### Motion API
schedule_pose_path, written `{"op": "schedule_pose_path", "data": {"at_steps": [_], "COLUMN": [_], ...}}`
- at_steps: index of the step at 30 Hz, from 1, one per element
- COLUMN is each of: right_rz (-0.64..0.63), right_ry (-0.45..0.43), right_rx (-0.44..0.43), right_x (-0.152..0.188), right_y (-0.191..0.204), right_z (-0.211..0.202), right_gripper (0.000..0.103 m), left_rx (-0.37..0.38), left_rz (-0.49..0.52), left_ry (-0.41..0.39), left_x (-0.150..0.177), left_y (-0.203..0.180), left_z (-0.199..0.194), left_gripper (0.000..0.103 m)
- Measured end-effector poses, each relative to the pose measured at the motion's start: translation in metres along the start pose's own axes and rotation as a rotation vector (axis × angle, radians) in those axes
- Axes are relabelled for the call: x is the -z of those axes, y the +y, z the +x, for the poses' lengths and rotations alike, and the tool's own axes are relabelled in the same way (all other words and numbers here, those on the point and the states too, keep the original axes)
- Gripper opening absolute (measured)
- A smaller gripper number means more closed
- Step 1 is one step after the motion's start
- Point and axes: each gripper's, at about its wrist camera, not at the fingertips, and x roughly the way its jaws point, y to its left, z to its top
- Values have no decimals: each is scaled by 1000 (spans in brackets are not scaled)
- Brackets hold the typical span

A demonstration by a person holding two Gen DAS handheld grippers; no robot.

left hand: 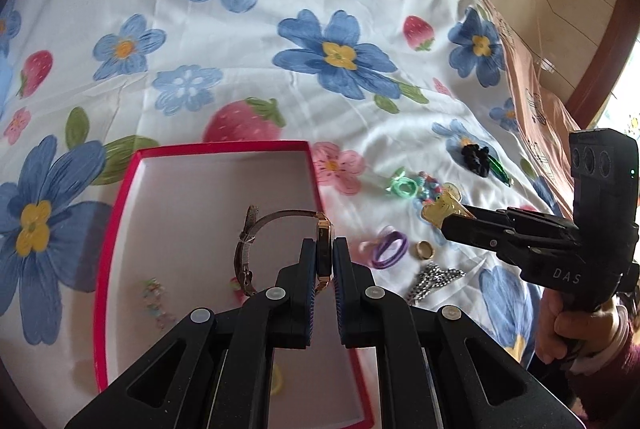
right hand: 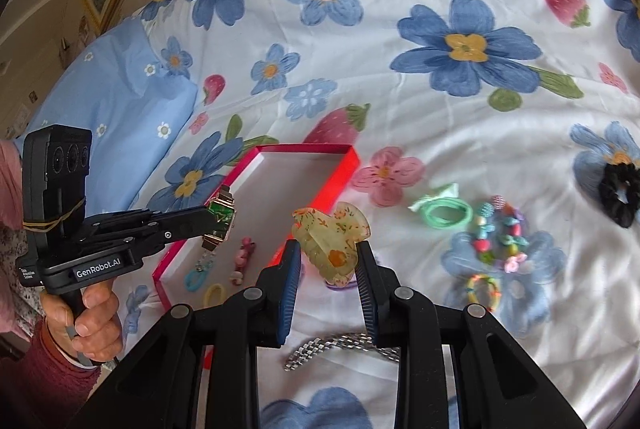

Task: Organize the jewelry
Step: 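Carry the watch into the box while the right tool releases the claw clip there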

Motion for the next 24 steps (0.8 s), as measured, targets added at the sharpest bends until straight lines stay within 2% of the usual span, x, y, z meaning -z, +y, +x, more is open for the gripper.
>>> {"op": "schedule_pose_path", "data": {"at_steps": [10,24], "right_rz": [-58,-125], "right_ry": [27,93], "right_rx": [-53,-53], "right_x": [-13,-31], "right_y": [37,63], "right_z": [31,92], "right_gripper": [28,28], "left_rx": [-63,-104], "left_rz": [-76,-139], "left_ry": [-10,36], "left_x": [0,-17], "left_y": [42,81], "left_z": [-7,38], "left_gripper": [7,7]}}
